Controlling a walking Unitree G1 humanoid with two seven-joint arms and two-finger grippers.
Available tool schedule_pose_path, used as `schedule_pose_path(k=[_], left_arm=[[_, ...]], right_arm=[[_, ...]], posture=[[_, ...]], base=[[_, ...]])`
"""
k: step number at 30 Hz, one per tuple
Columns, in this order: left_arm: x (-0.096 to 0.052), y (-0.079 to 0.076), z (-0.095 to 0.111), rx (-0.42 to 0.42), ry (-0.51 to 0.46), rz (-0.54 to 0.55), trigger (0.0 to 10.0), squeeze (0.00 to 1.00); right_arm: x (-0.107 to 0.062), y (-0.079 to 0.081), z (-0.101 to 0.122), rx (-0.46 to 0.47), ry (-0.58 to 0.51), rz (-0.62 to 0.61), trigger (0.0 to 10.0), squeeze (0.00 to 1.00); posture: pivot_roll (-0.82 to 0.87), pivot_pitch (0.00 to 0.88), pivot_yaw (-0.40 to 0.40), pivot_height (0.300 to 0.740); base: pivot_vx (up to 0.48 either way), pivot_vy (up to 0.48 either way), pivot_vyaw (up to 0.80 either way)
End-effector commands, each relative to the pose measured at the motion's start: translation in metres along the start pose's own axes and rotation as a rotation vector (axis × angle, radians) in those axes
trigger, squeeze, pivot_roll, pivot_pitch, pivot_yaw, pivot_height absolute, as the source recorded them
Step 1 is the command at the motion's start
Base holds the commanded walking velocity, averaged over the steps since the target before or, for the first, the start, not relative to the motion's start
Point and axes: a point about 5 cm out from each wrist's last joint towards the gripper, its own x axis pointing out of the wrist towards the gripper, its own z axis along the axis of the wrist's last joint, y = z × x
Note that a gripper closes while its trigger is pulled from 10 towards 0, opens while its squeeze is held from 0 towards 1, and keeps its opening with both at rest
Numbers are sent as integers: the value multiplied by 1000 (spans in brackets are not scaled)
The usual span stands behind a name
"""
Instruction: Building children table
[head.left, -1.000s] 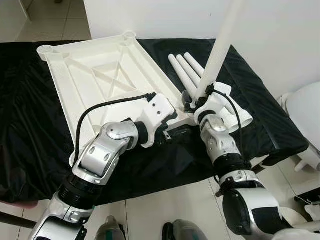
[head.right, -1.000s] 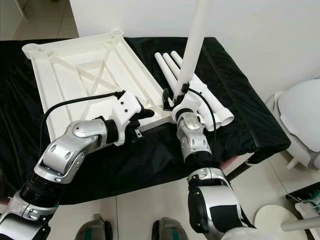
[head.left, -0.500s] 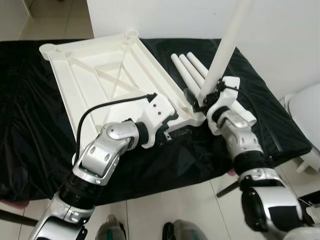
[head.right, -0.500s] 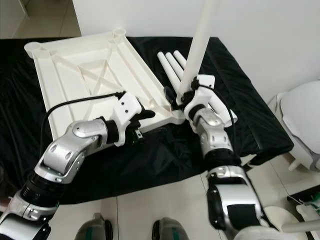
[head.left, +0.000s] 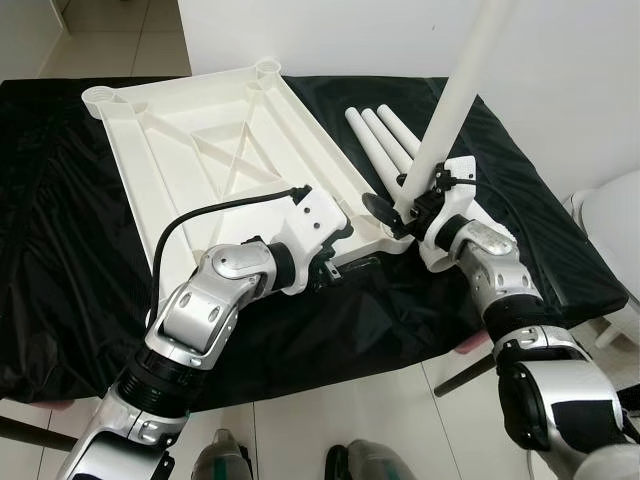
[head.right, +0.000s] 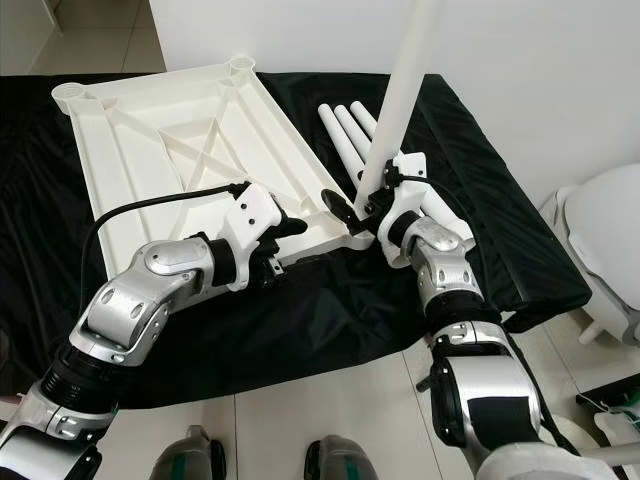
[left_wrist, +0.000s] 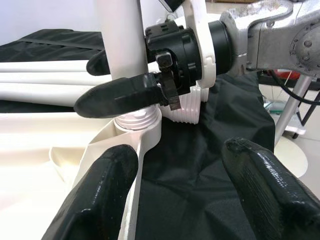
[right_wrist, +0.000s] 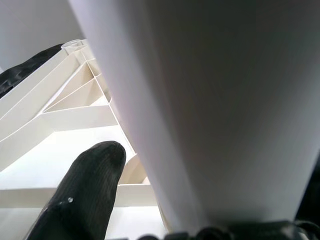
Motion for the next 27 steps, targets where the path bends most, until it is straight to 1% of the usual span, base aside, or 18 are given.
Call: schedule_pose_path(k=[1,2,3,6,7,9,10,12,13,18,24,27], left_arm=[[2,8,-2,-21,-20,116,10000,0],[2,8,-2,-21,-20,116,10000,0],[5,9,-4,-39,-43,149,10000,0],[8,8,-6,-48,-65,174,10000,0],[9,7,-7,-56,-77,187,10000,0],[9,7,-7,-56,-77,187,10000,0],[11,5,-8,-64,-88,192,10000,0],[11,5,-8,-64,-88,192,10000,0],[12,4,-8,-68,-95,195,10000,0],[14,2,-13,-45,-82,200,10000,0],[14,-3,-21,-35,-60,171,10000,0],[13,-7,-30,9,-19,149,10000,0]], right_arm=[[1,-1,1,-6,2,13,10000,0],[1,-1,1,-6,2,13,10000,0],[1,-1,1,-7,0,19,10000,0],[1,-1,2,-7,-2,22,10000,0],[2,-2,2,-7,-4,24,8118,0],[2,-2,2,-7,-4,24,8118,0],[1,-2,2,-6,-6,27,3882,0],[1,-2,2,-6,-6,27,3882,0],[1,-3,2,-6,-8,30,0,0],[1,-4,2,5,-15,21,0,0],[4,1,-1,26,-34,-29,0,0],[7,8,-6,43,-38,-111,0,0]], posture=[[-11,0,-56,740],[-11,0,-56,740],[-10,0,-55,740],[-12,0,-53,740],[-12,0,-52,740],[-12,0,-52,740],[-13,0,-52,740],[-13,0,-52,740],[-13,0,-52,740],[-15,0,-51,740],[-15,0,-49,740],[-19,0,-46,740]], base=[[0,0,0],[0,0,0],[0,0,0],[0,0,0],[0,0,0],[0,0,0],[0,0,0],[0,0,0],[0,0,0],[0,0,0],[0,0,0],[0,0,0]])
